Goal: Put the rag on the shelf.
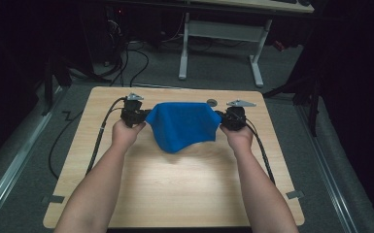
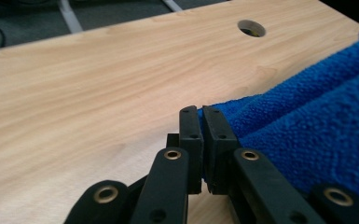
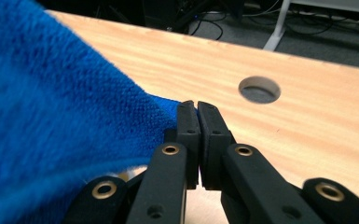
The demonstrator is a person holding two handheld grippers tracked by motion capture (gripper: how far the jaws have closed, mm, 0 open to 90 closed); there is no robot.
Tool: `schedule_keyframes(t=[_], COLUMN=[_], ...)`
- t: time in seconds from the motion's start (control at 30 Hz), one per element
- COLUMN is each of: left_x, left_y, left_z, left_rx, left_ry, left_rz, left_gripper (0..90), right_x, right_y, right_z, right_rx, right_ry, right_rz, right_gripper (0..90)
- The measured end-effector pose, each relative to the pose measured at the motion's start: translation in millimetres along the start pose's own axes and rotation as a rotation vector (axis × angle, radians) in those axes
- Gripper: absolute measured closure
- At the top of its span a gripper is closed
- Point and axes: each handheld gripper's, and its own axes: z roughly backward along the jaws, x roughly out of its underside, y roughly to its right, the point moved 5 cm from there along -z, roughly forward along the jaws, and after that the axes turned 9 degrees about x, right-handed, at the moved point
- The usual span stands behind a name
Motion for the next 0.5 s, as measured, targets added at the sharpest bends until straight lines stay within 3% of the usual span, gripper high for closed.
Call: schedule_keyframes(t=[0.5], left_x=[23.6], left_y=[4.7], left_z=[-15.6], left_rx=[0.036], left_ry=[-0.031], left_rz=[0.051], left_gripper=[86.8], right_x=[19.3], right_y=[-3.9], right_z=[1.8], right_rx=[-0.004], right_ry=[-0.023], right_rz=[0.009], right_gripper=[89.0])
